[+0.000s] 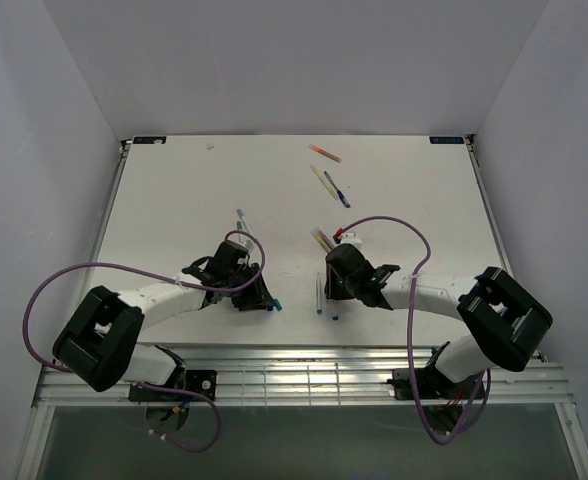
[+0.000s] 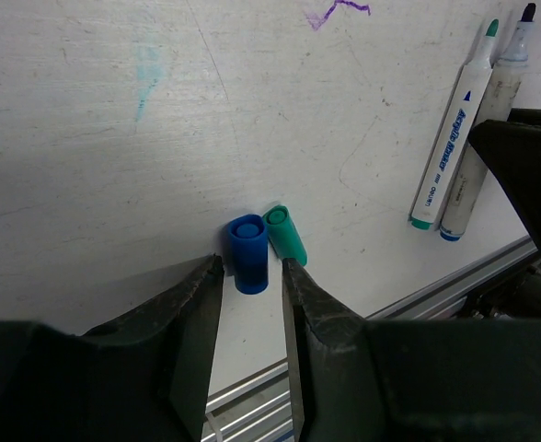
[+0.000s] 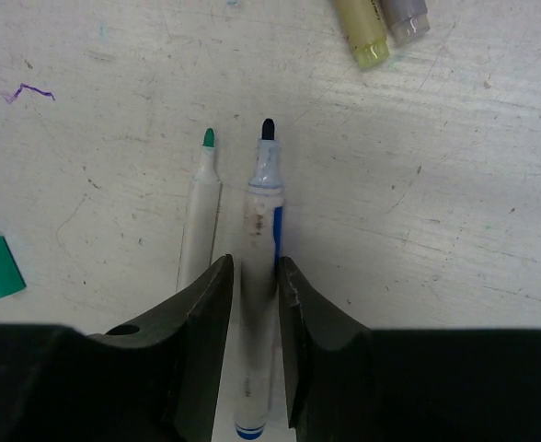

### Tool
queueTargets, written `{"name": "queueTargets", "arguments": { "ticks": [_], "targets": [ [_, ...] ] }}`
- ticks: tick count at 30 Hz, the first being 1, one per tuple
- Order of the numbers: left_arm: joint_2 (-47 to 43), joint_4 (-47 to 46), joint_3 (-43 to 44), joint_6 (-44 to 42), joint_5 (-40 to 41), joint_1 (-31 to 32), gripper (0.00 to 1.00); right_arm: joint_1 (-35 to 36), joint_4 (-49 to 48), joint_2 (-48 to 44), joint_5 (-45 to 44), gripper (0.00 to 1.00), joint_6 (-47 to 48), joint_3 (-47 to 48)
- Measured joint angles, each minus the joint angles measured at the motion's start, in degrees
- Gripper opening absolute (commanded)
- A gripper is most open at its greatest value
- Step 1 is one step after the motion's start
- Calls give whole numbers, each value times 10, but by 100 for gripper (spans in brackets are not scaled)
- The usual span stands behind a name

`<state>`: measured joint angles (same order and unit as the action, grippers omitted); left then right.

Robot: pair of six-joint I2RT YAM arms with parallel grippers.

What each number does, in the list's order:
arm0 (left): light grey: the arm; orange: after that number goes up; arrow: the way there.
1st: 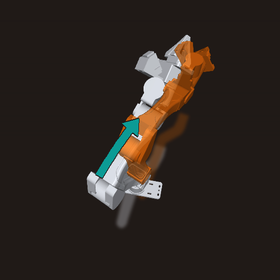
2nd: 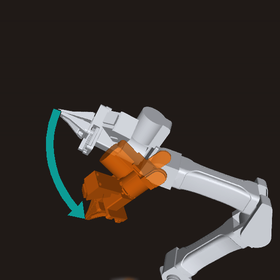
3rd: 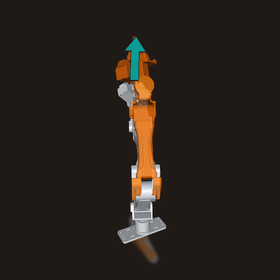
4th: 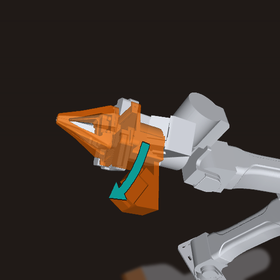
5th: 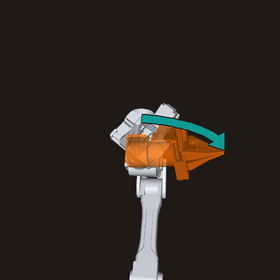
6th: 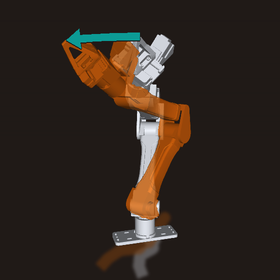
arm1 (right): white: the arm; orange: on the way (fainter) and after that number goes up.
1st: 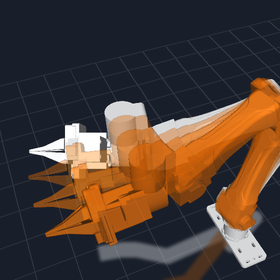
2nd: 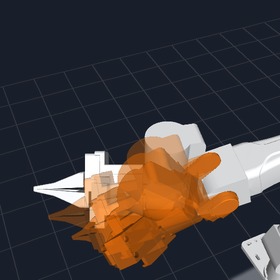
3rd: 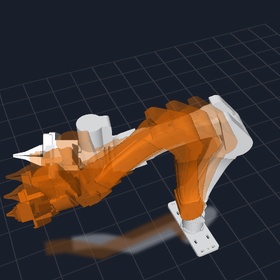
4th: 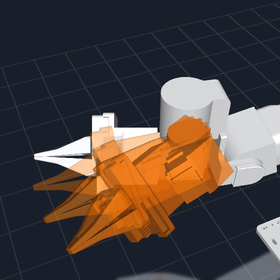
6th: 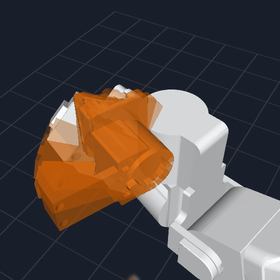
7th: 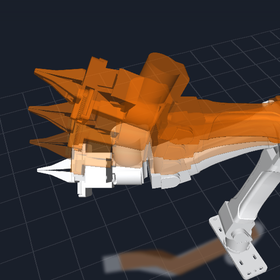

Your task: Open the pen caps

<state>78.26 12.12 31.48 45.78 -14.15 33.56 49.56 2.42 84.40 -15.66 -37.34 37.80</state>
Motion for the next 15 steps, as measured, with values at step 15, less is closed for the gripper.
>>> {"name": "queueTargets", "arguments": {
  "ticks": [15],
  "targets": [
    [-25, 7, -12, 1, 4, 0, 50, 0, 17, -17, 4, 42, 5, 0]
  ]
}}
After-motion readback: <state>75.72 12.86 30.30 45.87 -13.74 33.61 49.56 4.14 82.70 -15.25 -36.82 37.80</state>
